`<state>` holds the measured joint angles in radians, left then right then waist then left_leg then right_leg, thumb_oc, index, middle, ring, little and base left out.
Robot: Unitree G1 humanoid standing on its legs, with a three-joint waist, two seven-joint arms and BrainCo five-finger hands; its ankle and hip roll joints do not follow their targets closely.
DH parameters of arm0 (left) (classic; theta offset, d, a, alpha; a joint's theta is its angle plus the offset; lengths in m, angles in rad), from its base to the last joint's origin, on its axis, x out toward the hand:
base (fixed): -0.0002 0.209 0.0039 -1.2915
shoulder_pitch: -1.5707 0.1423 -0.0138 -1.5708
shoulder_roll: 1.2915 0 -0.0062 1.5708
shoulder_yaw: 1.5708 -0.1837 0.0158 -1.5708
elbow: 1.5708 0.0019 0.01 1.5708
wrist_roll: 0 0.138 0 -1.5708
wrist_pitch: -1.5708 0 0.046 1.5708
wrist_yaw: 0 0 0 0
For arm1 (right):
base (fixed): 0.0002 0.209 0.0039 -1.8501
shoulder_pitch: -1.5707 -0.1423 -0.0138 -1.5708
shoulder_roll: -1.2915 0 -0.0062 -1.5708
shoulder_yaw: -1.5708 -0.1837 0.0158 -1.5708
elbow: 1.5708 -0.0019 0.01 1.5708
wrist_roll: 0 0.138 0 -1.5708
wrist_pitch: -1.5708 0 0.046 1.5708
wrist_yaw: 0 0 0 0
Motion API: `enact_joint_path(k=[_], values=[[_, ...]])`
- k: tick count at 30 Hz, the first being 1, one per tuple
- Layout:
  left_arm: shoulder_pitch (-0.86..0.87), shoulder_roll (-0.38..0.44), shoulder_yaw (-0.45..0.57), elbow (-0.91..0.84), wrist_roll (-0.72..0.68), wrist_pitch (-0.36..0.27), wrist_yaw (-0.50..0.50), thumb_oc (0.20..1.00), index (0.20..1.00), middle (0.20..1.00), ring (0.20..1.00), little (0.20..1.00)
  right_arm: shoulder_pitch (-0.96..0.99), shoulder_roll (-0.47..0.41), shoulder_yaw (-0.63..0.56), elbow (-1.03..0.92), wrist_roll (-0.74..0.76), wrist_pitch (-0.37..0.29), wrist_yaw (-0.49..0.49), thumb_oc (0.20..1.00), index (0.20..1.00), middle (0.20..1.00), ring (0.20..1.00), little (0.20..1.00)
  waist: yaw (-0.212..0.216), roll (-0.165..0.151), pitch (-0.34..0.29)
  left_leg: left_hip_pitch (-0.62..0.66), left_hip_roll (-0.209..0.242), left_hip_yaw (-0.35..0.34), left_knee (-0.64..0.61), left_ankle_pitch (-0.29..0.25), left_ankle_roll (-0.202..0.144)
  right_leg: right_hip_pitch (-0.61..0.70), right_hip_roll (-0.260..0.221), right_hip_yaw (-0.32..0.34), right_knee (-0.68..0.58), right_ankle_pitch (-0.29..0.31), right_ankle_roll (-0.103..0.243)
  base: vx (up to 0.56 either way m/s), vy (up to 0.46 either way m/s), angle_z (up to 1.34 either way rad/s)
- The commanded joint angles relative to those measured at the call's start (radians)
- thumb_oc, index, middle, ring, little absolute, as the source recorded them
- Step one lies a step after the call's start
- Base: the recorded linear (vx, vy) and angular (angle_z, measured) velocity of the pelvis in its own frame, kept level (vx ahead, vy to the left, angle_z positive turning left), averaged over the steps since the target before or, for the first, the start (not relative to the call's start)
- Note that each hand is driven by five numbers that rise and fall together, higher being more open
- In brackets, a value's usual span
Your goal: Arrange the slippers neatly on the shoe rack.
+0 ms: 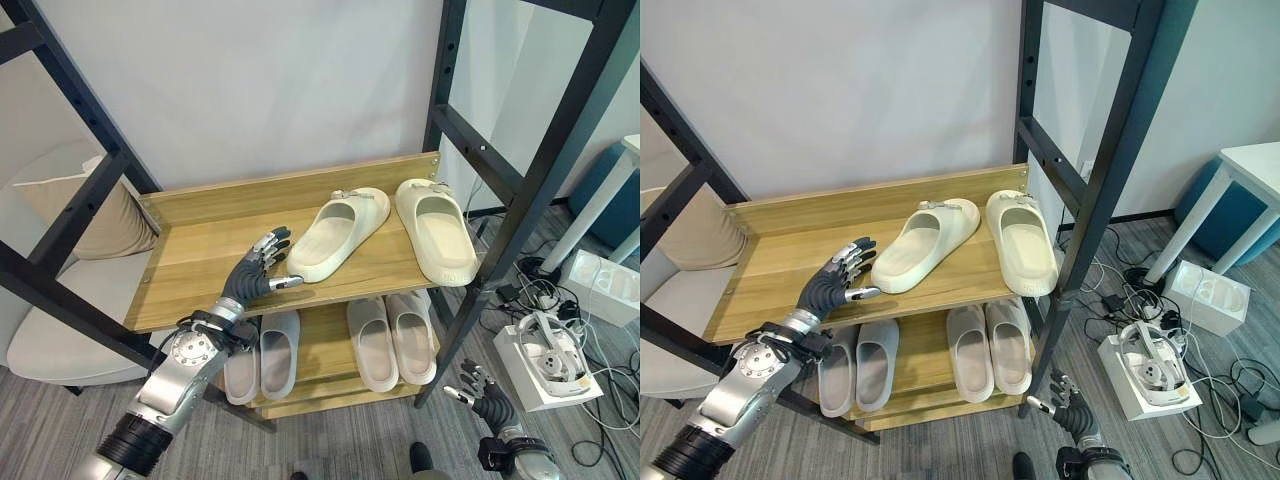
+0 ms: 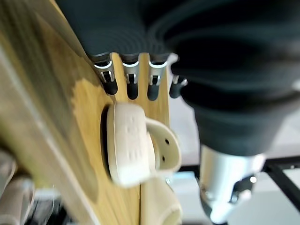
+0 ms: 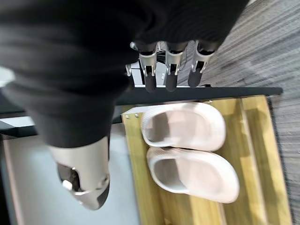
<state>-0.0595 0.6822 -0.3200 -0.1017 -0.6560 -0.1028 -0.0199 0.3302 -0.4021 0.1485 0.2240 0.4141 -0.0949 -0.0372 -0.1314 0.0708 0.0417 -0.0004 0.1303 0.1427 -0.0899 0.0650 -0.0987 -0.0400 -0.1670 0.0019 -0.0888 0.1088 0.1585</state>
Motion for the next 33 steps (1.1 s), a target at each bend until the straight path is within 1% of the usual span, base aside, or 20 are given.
enact_joint_path(k=[1,2,4,6,10,12,15,22,27,29,30,33], values=[[-0.062,0.019,-0.059,0.010,-0.092,0.037,-0.056,1.000,1.000,1.000,1.000,1.000,-0.062,-0.010,0.017,-0.087,0.030,-0.023,0.006,1.000,1.000,1.000,1.000,1.000,-0.005,-0.032,0.040,0.029,-0.013,-0.023,0.003,-0.072,0.012,0.030,-0.005,-0.024,0.002,-0.060,0.028,0.00,0.000,0.00],[-0.069,0.014,-0.071,0.007,-0.103,0.039,-0.052,1.000,1.000,1.000,1.000,1.000,-0.063,-0.016,0.021,-0.091,0.036,-0.023,0.007,1.000,1.000,1.000,1.000,1.000,-0.005,-0.032,0.040,0.028,-0.014,-0.024,0.003,-0.072,0.012,0.031,-0.005,-0.023,0.002,-0.061,0.028,0.00,0.000,0.00],[-0.093,-0.023,-0.112,-0.009,-0.113,0.052,-0.052,1.000,1.000,1.000,1.000,1.000,-0.066,-0.022,0.029,-0.099,0.050,-0.023,0.008,1.000,1.000,1.000,1.000,1.000,-0.010,-0.035,0.040,0.028,-0.014,-0.024,0.003,-0.072,0.013,0.030,-0.005,-0.023,0.002,-0.061,0.027,0.00,0.000,0.00],[-0.127,-0.083,-0.143,0.011,-0.110,0.058,-0.042,1.000,1.000,1.000,1.000,1.000,-0.075,-0.021,0.035,-0.096,0.054,-0.018,0.004,1.000,1.000,1.000,1.000,1.000,-0.013,-0.037,0.039,0.027,-0.013,-0.024,0.003,-0.071,0.013,0.029,-0.006,-0.023,0.002,-0.062,0.027,0.00,0.003,0.02],[-0.230,-0.235,-0.200,0.097,-0.073,0.058,-0.008,1.000,1.000,1.000,1.000,1.000,-0.116,0.003,0.058,-0.069,0.045,-0.012,-0.022,1.000,1.000,1.000,1.000,1.000,-0.021,-0.040,0.041,0.024,-0.016,-0.027,0.003,-0.071,0.016,0.027,-0.006,-0.021,0.002,-0.063,0.025,0.00,0.000,0.00],[-0.278,-0.294,-0.222,0.139,-0.061,0.058,0.012,1.000,1.000,1.000,1.000,1.000,-0.135,0.014,0.064,-0.057,0.044,-0.010,-0.037,1.000,1.000,1.000,1.000,1.000,-0.026,-0.042,0.043,0.023,-0.016,-0.027,0.003,-0.072,0.017,0.025,-0.006,-0.021,0.002,-0.063,0.025,0.00,0.000,0.00],[-0.363,-0.361,-0.258,0.175,-0.055,0.053,0.046,1.000,1.000,1.000,1.000,1.000,-0.155,0.025,0.077,-0.039,0.045,-0.010,-0.063,1.000,1.000,1.000,1.000,1.000,-0.037,-0.044,0.046,0.020,-0.017,-0.027,0.003,-0.074,0.018,0.020,-0.007,-0.017,0.002,-0.062,0.024,-0.01,-0.006,0.02],[-0.421,-0.397,-0.287,0.183,-0.045,0.052,0.055,1.000,1.000,1.000,1.000,1.000,-0.142,0.028,0.073,-0.047,0.049,-0.012,-0.065,1.000,1.000,1.000,1.000,1.000,-0.051,-0.045,0.047,0.023,-0.013,-0.021,0.003,-0.075,0.017,0.018,-0.005,-0.013,0.002,-0.063,0.025,0.00,0.000,0.00],[-0.413,-0.377,-0.262,0.193,-0.002,0.046,0.068,1.000,1.000,1.000,1.000,1.000,-0.147,0.034,0.066,-0.042,0.052,-0.014,-0.070,1.000,1.000,1.000,1.000,1.000,-0.048,-0.044,0.046,0.024,-0.012,-0.021,0.003,-0.074,0.017,0.020,-0.006,-0.013,0.002,-0.063,0.024,0.00,0.000,0.00],[-0.373,-0.349,-0.190,0.190,0.049,0.033,0.101,1.000,1.000,1.000,1.000,1.000,-0.167,0.045,0.063,-0.022,0.060,-0.017,-0.078,1.000,1.000,1.000,1.000,1.000,-0.032,-0.046,0.042,0.024,-0.013,-0.026,0.003,-0.072,0.017,0.025,-0.006,-0.019,0.002,-0.066,0.022,0.00,0.000,0.00],[-0.373,-0.348,-0.189,0.190,0.049,0.033,0.102,1.000,1.000,1.000,1.000,1.000,-0.167,0.045,0.063,-0.021,0.060,-0.017,-0.078,1.000,1.000,1.000,1.000,1.000,-0.033,-0.046,0.042,0.024,-0.013,-0.026,0.003,-0.072,0.017,0.025,-0.006,-0.020,0.002,-0.066,0.022,0.00,0.000,0.00],[-0.342,-0.333,-0.100,0.181,0.085,0.008,0.155,1.000,1.000,1.000,1.000,1.000,-0.205,0.060,0.065,0.001,0.060,-0.023,-0.096,1.000,1.000,1.000,1.000,1.000,-0.014,-0.049,0.036,0.023,-0.014,-0.033,0.003,-0.070,0.018,0.031,-0.008,-0.029,0.002,-0.069,0.019,0.00,0.000,0.00]])
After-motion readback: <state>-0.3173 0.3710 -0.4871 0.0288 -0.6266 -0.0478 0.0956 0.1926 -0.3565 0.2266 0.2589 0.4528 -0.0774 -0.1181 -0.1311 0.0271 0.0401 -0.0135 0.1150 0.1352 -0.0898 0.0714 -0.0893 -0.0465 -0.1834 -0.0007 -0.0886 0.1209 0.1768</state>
